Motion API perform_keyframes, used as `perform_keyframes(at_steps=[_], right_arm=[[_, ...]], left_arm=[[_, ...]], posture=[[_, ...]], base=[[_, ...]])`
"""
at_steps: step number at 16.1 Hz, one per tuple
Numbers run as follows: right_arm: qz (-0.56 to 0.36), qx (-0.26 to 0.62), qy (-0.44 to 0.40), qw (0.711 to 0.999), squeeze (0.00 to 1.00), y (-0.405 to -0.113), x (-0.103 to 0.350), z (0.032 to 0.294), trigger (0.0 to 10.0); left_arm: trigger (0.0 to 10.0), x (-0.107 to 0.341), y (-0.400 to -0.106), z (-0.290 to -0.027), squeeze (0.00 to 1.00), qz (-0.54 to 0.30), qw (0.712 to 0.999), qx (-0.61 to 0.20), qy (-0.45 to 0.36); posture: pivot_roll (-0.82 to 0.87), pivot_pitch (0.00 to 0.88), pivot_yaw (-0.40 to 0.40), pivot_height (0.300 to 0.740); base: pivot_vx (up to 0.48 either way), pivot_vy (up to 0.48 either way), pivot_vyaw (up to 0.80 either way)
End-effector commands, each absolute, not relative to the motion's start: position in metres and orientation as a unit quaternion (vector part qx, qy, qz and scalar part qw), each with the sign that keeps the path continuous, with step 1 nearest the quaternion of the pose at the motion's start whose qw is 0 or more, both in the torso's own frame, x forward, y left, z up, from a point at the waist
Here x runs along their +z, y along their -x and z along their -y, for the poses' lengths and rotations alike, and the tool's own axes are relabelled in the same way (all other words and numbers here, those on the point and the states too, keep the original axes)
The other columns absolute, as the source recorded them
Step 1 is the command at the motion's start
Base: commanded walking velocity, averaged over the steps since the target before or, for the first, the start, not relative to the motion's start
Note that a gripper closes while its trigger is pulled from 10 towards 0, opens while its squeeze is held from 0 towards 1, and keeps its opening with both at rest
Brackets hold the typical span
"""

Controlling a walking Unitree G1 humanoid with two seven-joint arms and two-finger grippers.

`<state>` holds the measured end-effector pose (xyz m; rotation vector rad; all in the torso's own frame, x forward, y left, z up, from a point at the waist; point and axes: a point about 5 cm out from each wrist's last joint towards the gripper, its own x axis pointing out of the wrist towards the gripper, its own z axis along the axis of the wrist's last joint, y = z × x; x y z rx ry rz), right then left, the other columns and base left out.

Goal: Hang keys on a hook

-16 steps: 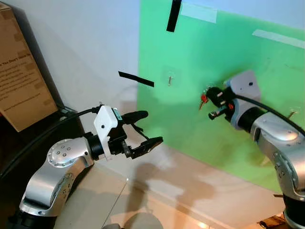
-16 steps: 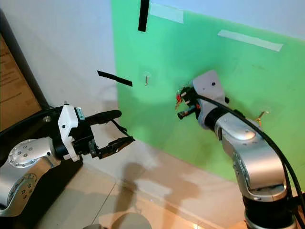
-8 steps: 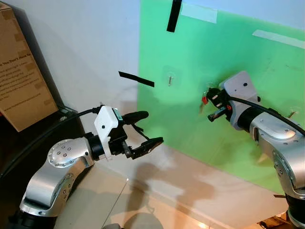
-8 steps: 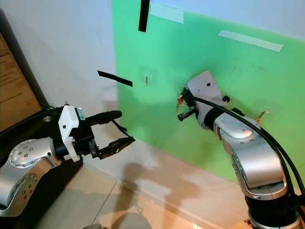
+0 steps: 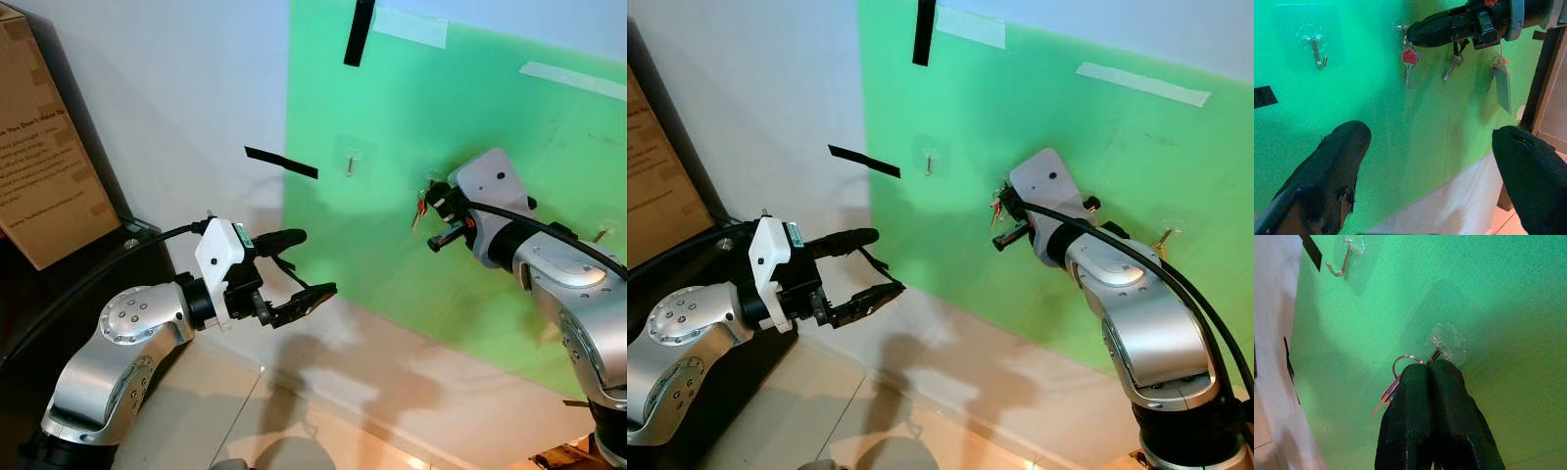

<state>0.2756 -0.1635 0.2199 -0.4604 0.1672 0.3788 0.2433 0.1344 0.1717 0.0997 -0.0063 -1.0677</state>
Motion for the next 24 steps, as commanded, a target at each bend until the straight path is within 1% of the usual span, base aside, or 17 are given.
perform_keyframes(at_steps=[1, 3, 4, 15, 17, 19, 21, 22, 23, 24], right_arm=[[-0.100, 0.181, 0.232, 0.950, 0.00, -0.276, 0.216, 0.166, 10.0], [-0.101, 0.179, 0.225, 0.952, 0.00, -0.277, 0.216, 0.166, 10.0], [-0.100, 0.179, 0.219, 0.954, 1.00, -0.277, 0.216, 0.165, 10.0], [-0.102, 0.177, 0.219, 0.954, 1.00, -0.276, 0.216, 0.167, 10.0], [-0.088, 0.181, 0.208, 0.957, 1.00, -0.276, 0.220, 0.167, 10.0], [-0.028, 0.224, 0.147, 0.963, 1.00, -0.265, 0.234, 0.162, 10.0], [-0.002, 0.238, 0.115, 0.964, 1.00, -0.259, 0.237, 0.158, 10.0], [0.020, 0.232, 0.084, 0.969, 1.00, -0.256, 0.235, 0.153, 10.0], [0.026, 0.228, 0.072, 0.971, 1.00, -0.255, 0.234, 0.152, 10.0], [0.038, 0.212, 0.057, 0.975, 1.00, -0.254, 0.224, 0.148, 10.0]], left_arm=[[10.0, 0.171, -0.241, -0.133, 0.00, 0.000, 0.857, -0.512, -0.054], [10.0, 0.171, -0.241, -0.133, 0.00, 0.000, 0.857, -0.512, -0.053], [10.0, 0.172, -0.242, -0.133, 0.00, 0.000, 0.857, -0.512, -0.053], [10.0, 0.171, -0.241, -0.134, 0.00, -0.002, 0.857, -0.512, -0.053], [10.0, 0.171, -0.242, -0.134, 0.00, -0.001, 0.858, -0.511, -0.054], [10.0, 0.170, -0.242, -0.135, 0.00, 0.005, 0.871, -0.489, -0.042], [10.0, 0.166, -0.243, -0.142, 0.00, 0.003, 0.892, -0.450, -0.031], [10.0, 0.161, -0.251, -0.154, 0.00, -0.001, 0.925, -0.377, -0.047], [10.0, 0.160, -0.253, -0.158, 0.00, -0.003, 0.934, -0.354, -0.053], [10.0, 0.157, -0.258, -0.168, 0.00, -0.003, 0.952, -0.299, -0.067]], posture=[[0.03, 0.000, -0.064, 0.740], [0.03, 0.000, -0.064, 0.740], [0.03, 0.000, -0.064, 0.740], [0.03, 0.000, -0.062, 0.740], [0.03, 0.000, -0.068, 0.740], [0.02, 0.000, -0.080, 0.740], [0.02, 0.000, -0.075, 0.740], [0.01, 0.000, -0.064, 0.740], [0.01, 0.000, -0.064, 0.740], [0.02, 0.000, -0.056, 0.740]], base=[[0.000, 0.000, 0.00], [0.000, 0.000, 0.00], [0.000, 0.000, 0.00], [0.000, 0.000, 0.00], [0.000, 0.000, 0.00], [0.000, 0.000, 0.00], [0.000, 0.000, 0.00], [0.000, 0.000, 0.00], [0.000, 0.000, 0.00], [0.000, 0.000, 0.80]])
